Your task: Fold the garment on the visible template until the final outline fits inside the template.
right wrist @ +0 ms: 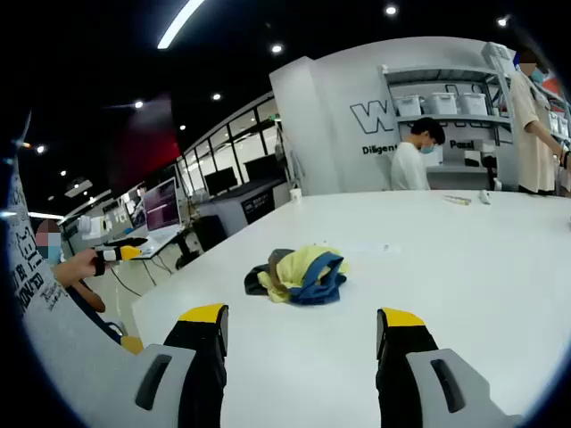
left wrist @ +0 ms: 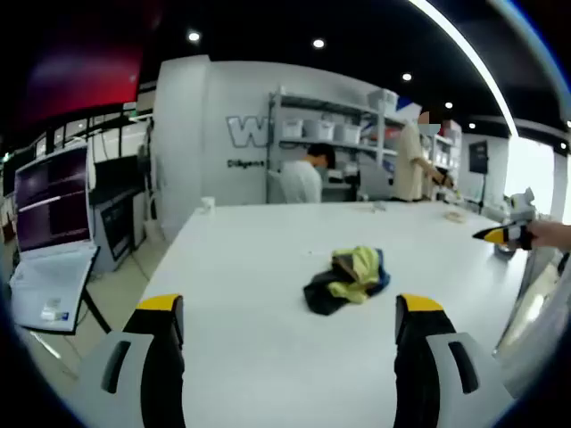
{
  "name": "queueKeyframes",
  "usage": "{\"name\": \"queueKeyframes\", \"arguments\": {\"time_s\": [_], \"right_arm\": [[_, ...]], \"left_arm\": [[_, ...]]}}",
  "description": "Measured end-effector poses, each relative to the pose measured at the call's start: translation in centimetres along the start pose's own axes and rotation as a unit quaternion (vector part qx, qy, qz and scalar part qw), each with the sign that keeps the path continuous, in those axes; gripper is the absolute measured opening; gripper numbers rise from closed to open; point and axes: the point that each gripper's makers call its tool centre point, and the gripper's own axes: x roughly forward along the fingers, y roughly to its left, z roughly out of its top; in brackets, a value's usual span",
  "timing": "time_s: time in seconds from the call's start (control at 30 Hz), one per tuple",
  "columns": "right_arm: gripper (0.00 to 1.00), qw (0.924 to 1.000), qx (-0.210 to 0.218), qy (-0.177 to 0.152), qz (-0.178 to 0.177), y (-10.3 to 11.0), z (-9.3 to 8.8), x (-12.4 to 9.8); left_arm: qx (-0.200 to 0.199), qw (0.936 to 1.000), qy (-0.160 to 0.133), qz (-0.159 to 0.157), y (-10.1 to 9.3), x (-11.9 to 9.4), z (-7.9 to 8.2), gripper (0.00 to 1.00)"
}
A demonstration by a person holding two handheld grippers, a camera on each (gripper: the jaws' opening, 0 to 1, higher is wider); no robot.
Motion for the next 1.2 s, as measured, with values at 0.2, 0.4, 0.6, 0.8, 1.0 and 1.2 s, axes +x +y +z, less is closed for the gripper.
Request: {"name": "queueKeyframes", "arguments": {"time_s": [0.2, 0.4, 0.6, 0.8, 1.0, 1.2], "right_arm": [[0.65, 0.9999, -0.015, -0.001, 0.001, 0.4, 0.3, 0.2], [0.65, 0.9998, -0.021, 0.005, 0.004, 0.6, 0.1, 0.4], [0.64, 0.9998, -0.02, 0.0, 0.001, 0.9, 0.3, 0.1], [0.64, 0.9998, -0.017, 0.005, -0.011, 0.3, 0.0, 0.1], [0.63, 0.9998, -0.015, 0.008, -0.012, 0.3, -0.1, 0.1], [0.64, 0.9997, -0.018, 0.011, -0.011, 0.2, -0.1, 0.5]], "left_arm": [[0.002, 1.0, 0.0, 0.0, 0.9, 0.0, 0.1, 0.92], [0.001, 0.9999, -0.012, 0.005, 1.6, 0.3, 0.7, 0.92], [-0.003, 0.9999, -0.009, -0.005, 0.8, 0.7, 0.5, 0.92], [-0.003, 0.9998, 0.004, -0.021, -0.2, 1.5, -0.3, 0.92], [-0.008, 0.9996, 0.009, -0.024, -0.2, 1.8, -0.8, 0.92], [-0.012, 0.9994, 0.016, -0.027, -0.3, 2.0, -1.3, 0.92]]}}
